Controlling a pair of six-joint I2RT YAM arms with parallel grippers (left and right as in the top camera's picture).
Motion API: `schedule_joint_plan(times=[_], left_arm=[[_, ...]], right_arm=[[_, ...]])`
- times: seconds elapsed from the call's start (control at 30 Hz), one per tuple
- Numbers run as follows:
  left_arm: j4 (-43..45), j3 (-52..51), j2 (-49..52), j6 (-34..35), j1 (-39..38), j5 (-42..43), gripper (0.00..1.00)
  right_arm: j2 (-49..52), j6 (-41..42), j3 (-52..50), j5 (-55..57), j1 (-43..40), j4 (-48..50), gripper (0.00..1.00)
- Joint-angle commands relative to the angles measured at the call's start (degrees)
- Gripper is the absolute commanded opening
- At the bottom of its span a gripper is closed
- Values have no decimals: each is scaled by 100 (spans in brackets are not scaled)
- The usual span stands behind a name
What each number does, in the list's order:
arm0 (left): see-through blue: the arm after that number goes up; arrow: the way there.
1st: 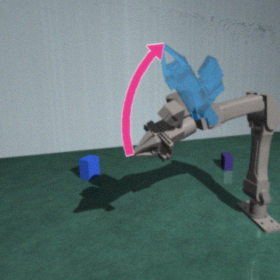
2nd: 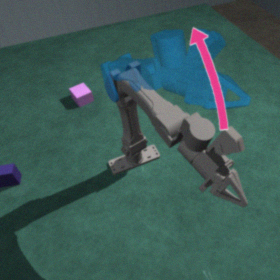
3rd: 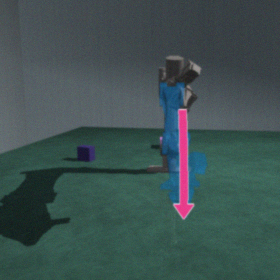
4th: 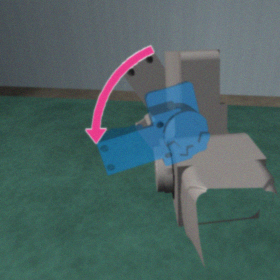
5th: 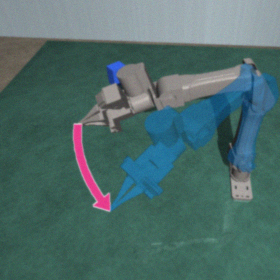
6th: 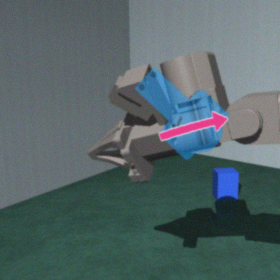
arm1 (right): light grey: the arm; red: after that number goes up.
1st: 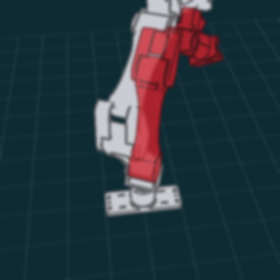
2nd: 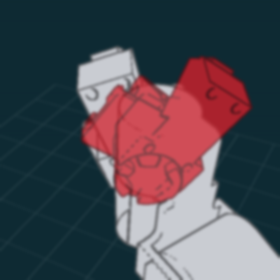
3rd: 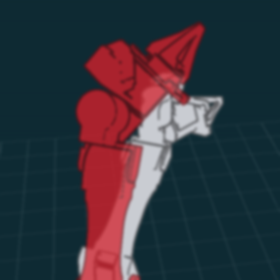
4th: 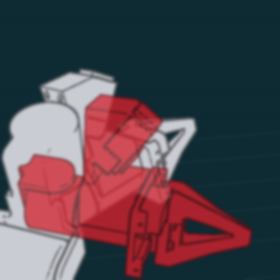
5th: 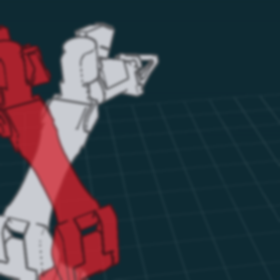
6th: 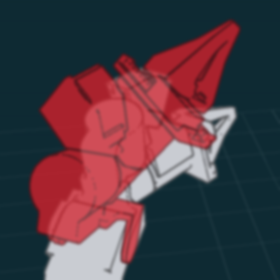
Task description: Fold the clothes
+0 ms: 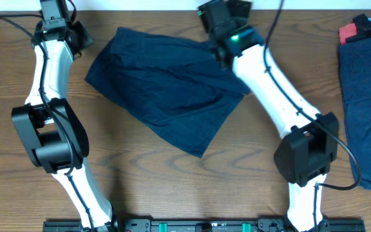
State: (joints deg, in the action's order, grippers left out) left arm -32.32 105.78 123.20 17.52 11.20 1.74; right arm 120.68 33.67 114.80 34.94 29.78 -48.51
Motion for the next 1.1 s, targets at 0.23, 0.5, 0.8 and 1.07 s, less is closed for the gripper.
schedule_joint_plan(times=[0.23,0.5,0.8,1.07], left_arm=[[-946,26,-146,-546,-13,2055,68],[-1117,-59,-136,-522,-87,2621,69],[-1110,-70,85,-391,-240,2931,70],[-1093,-70,208,-199,-280,3198,70]], right_arm=[[-186,264,74,-90,634,-570,1],[-186,422,74,-92,520,-935,2],[-186,699,72,-92,527,-1207,2],[-186,822,68,-94,549,-1366,1]])
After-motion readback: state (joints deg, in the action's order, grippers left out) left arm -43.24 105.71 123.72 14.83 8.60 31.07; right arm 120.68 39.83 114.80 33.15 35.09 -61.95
